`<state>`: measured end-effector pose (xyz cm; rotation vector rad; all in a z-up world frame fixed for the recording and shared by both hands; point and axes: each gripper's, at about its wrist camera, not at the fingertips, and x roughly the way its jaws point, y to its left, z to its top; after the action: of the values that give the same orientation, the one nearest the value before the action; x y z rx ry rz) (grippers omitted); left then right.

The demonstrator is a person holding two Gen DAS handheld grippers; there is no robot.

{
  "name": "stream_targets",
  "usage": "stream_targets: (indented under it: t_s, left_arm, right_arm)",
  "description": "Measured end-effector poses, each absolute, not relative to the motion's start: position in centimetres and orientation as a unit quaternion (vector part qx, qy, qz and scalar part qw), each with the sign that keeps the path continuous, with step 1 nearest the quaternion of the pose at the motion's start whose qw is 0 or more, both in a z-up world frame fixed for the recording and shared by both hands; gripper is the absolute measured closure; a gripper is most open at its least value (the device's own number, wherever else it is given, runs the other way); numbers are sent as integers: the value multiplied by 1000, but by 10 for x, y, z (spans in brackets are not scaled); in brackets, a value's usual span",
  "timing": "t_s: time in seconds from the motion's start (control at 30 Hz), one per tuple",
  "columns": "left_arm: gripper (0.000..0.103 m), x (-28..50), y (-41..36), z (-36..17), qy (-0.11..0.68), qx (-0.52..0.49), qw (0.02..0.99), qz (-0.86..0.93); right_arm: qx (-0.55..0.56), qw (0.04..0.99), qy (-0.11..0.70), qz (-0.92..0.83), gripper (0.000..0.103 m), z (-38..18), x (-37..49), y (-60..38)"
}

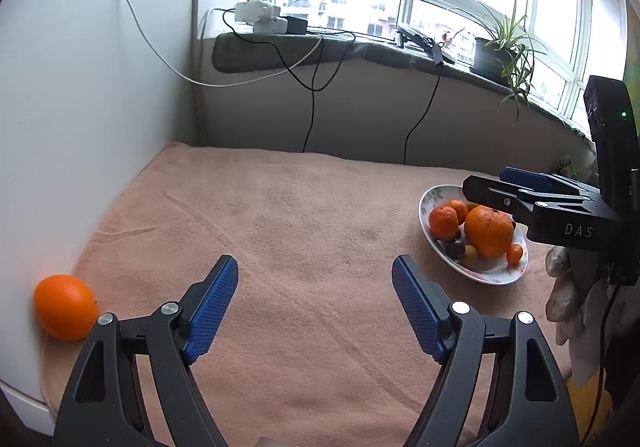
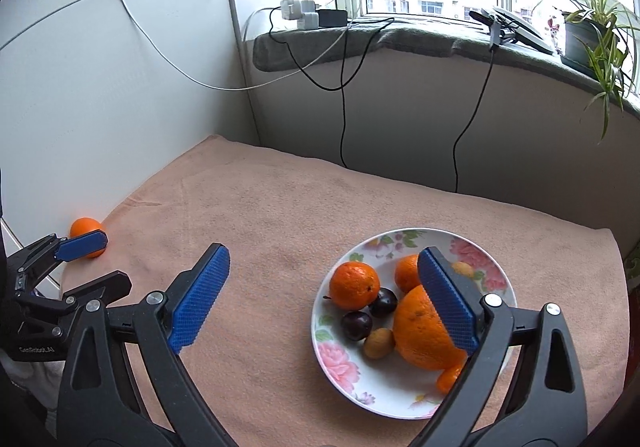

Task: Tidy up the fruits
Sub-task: 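Move both open tools toward the large orange lying against the wall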

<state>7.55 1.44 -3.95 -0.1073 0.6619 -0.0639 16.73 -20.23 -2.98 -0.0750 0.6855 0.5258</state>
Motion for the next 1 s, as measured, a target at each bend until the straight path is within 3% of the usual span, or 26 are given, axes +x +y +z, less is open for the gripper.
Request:
stream_targets:
  t_s: [1.0]
  left_arm:
    - [24,-9,149,-85,315,-185,921,137]
  right_arm:
    - [-94,776,364,506,6,-50,141,23]
